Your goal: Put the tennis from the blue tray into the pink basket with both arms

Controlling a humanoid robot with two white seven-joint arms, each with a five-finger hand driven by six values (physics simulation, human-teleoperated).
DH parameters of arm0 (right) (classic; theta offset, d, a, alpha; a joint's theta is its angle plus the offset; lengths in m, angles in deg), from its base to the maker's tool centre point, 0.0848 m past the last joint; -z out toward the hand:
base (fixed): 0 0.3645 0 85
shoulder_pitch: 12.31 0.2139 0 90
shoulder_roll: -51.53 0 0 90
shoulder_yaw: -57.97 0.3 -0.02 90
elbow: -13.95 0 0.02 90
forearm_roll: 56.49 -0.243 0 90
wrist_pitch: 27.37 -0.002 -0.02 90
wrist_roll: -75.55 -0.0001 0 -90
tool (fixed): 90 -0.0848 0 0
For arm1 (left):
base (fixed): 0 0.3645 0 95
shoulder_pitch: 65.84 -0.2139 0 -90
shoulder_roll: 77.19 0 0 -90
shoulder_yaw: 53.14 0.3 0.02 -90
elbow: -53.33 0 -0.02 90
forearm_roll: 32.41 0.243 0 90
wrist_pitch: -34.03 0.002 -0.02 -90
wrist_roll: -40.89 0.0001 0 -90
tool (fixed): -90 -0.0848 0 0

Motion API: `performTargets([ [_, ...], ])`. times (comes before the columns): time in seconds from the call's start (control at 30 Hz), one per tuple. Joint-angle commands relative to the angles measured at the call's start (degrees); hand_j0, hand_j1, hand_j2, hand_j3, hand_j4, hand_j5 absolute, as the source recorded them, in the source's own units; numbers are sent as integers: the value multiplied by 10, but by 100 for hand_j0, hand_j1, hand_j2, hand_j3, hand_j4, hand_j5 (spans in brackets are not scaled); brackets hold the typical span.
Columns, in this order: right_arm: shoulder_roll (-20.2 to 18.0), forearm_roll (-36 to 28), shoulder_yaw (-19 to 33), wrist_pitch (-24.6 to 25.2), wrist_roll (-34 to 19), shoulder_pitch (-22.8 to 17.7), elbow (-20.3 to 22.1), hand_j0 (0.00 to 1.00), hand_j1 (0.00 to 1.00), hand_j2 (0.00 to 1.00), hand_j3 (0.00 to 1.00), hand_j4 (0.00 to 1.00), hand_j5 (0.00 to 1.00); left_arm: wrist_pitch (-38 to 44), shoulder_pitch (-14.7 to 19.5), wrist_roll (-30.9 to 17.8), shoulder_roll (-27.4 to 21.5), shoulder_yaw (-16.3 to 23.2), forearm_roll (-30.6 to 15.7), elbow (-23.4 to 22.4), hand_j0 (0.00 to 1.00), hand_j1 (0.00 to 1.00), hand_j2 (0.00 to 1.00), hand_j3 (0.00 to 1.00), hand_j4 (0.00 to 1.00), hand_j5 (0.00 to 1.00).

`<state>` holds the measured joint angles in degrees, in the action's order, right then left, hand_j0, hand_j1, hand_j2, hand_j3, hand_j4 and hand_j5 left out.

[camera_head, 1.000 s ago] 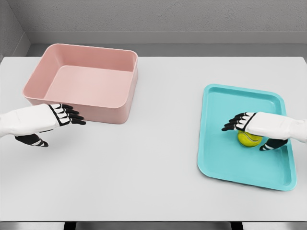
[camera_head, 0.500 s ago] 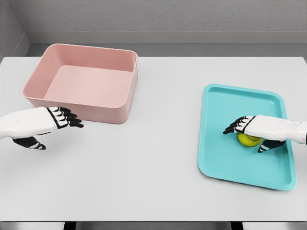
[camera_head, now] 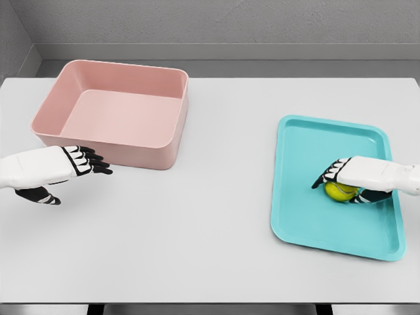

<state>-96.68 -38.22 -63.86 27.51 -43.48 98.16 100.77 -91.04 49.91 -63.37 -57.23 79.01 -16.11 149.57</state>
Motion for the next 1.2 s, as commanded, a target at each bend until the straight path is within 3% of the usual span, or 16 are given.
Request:
performTargets([
  [0.0, -2, -3, 0, 1, -1, 0, 0, 70, 70, 70, 70, 70, 70, 1, 0, 0, 0, -1, -4, 0, 100, 100, 100, 100, 100, 100],
  [0.1, -2, -3, 0, 1, -1, 0, 0, 67, 67, 67, 67, 67, 67, 1, 0, 0, -1, -1, -4, 1, 100, 100, 100, 100, 100, 100],
  [0.33, -6, -5, 5, 1, 0, 1, 1, 47, 47, 47, 47, 47, 47, 1, 0, 0, -1, -1, -5, 0, 100, 100, 100, 100, 100, 100],
  [0.6, -11, -13, 40, 1, 0, 4, 6, 38, 38, 38, 38, 38, 38, 1, 0, 0, -2, -1, -4, 1, 100, 100, 100, 100, 100, 100],
  [1.17, 4, -13, 52, 1, -1, 28, 136, 32, 32, 32, 32, 32, 32, 1, -4, 0, -2, -1, -1, 0, 100, 100, 100, 100, 100, 100],
])
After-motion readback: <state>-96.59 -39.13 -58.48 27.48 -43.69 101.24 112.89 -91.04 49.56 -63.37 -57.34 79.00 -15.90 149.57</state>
